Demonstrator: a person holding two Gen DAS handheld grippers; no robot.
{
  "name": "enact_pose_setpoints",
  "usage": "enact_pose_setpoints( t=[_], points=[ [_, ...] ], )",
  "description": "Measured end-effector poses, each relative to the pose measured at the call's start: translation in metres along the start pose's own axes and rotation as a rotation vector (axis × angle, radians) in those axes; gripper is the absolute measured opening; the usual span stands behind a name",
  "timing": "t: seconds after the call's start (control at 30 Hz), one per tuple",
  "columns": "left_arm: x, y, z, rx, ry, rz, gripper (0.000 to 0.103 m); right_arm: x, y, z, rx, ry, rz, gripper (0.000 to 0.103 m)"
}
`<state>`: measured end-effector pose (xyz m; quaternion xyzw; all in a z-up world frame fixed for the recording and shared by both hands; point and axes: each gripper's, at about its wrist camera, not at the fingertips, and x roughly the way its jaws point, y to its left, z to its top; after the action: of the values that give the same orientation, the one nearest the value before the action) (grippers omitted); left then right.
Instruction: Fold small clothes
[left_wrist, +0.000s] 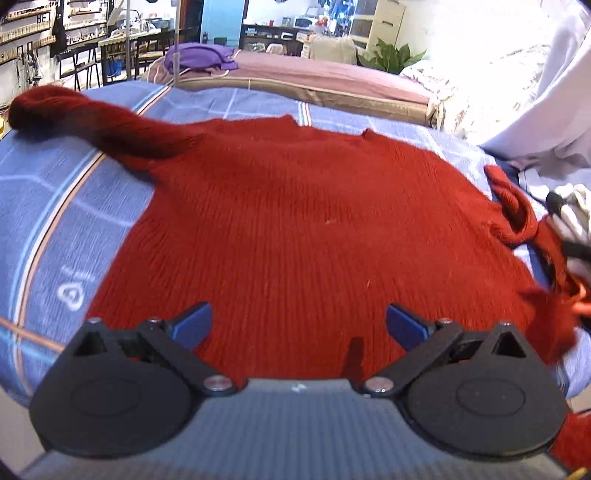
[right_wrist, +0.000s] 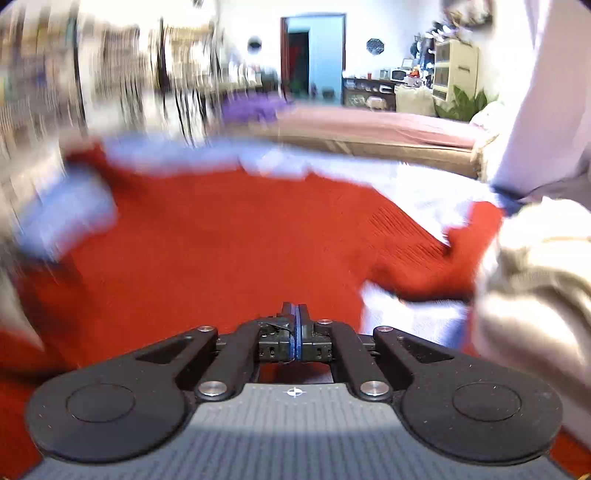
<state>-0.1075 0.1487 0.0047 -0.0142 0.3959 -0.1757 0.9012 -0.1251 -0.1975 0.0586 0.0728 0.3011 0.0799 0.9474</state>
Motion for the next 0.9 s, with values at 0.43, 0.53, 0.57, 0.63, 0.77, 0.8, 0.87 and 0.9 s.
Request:
enact_pose_setpoints(
  t=[0.43,0.53,0.57,0.63,0.77,0.8,0.87,0.9],
  points=[
    [0.004,-0.099,-0.008,0.461,0.118,-0.3,0.102,0.001,-0.019,-0.053,-0.188,0.301,-0.17,0.04],
    [0.015,-0.118,-0.013,0.526,0.155,-0.33,0.102,-0.003,-0.018,-0.081,-0.255,0.447,-0.061,0.042],
    [0.017,-0.123,-0.013,0.531,0.163,-0.338,0.102,-0.005,-0.013,-0.087,-0.271,0.428,-0.039,0.041],
    [0.017,-0.131,-0.012,0.544,0.162,-0.354,0.102,-0.006,-0.004,-0.089,-0.24,0.34,0.061,0.043],
    [0.01,-0.135,-0.009,0.577,0.137,-0.345,0.102,0.013,0.019,-0.061,-0.241,0.191,0.118,0.04],
    [0.008,-0.133,-0.009,0.578,0.132,-0.338,0.102,0.02,0.022,-0.05,-0.221,0.159,0.136,0.044],
    [0.007,-0.126,-0.008,0.559,0.126,-0.325,0.102,0.046,0.022,-0.03,-0.221,0.154,0.132,0.051],
    [0.009,-0.124,-0.006,0.542,0.128,-0.321,0.102,0.06,0.024,-0.024,-0.226,0.153,0.115,0.051]
  ],
)
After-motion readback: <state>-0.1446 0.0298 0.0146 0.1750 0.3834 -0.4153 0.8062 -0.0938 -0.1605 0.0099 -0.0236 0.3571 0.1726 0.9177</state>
